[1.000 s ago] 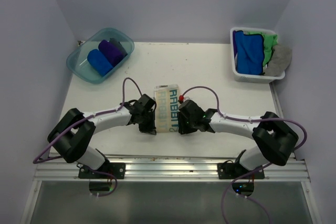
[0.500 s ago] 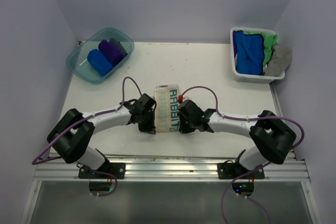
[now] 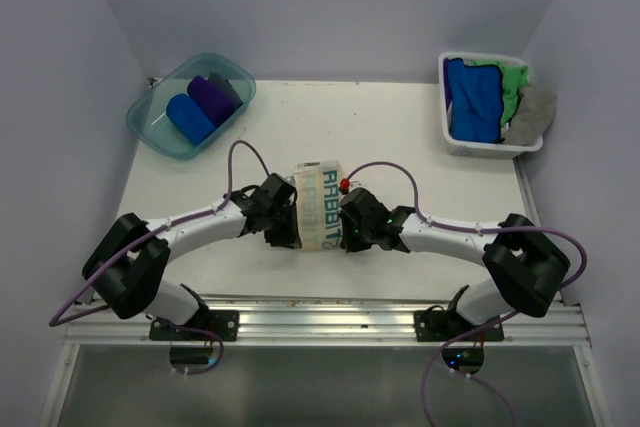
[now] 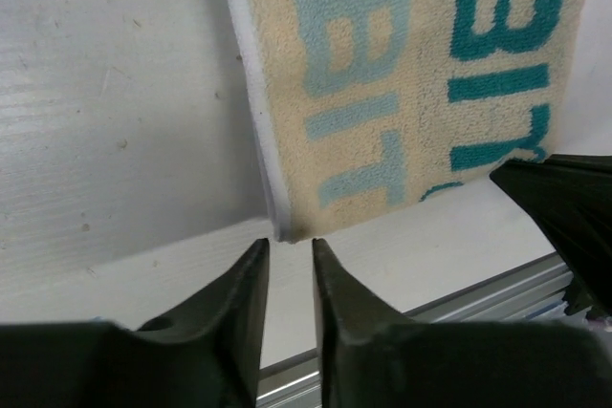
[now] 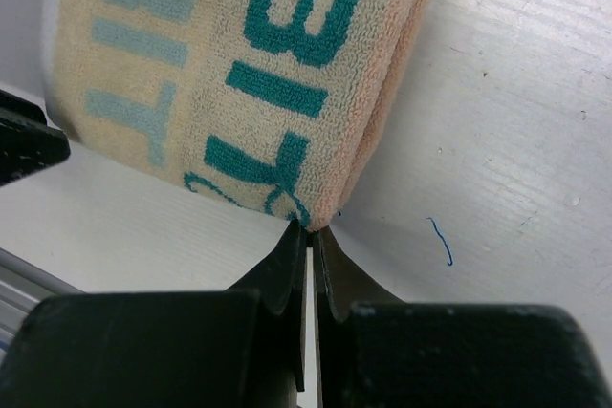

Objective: Roll the towels
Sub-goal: Roll the towel

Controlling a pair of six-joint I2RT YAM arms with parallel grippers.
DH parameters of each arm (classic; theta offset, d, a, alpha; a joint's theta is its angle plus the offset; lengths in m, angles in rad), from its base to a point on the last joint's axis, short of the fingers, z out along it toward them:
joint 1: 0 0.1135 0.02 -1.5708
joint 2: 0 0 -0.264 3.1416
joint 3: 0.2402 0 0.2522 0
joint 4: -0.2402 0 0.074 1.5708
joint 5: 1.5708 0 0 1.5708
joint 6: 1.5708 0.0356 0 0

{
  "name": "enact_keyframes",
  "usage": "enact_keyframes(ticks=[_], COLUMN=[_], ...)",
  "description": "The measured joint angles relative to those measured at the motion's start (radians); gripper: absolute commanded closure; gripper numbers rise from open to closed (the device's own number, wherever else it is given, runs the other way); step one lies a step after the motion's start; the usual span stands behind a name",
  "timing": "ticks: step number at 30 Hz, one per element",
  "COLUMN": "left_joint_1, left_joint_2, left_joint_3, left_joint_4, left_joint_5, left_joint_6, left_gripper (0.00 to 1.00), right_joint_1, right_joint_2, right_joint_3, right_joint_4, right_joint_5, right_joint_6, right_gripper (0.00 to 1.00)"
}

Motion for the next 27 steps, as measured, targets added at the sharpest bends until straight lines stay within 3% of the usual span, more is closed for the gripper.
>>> enact_keyframes(ticks=[1,6,15,18,23,27], left_joint_1=[0.000,0.000,0.000,0.000,0.000,-0.001], left_joint_2=[0.000,0.002,0.037,0.048,0.061,0.059], left_joint_3=[-0.011,-0.041,-0.050,-0.051,-0.051,-0.048], left_joint_4=[0.006,0.016,0.056,0.079,0.095,0.089], left_joint_5=[0.003,0.008,0.008,0.018,0.023,0.021], left_joint_6=[-0.003,-0.014,-0.015,-0.021,-0.026,-0.023], left_gripper=[0.64,0.62,0.67,0.73,0.97,1.00], right_joint_1=[0.000,0.000,0.000,0.000,0.000,0.000], right_joint_2=[0.000,0.000,0.001,0.001,0.001,0.001], right_joint_3=[0.000,0.000,0.000,0.000,0.000,0.000], right_joint_4=[0.000,-0.001,-0.001,-0.001,-0.001,-0.002], right_joint_5=[0.000,0.000,0.000,0.000,0.000,0.000], right_joint_6=[0.000,0.000,0.000,0.000,0.000,0.000], right_gripper=[1.00,1.00,1.00,1.00,1.00,1.00])
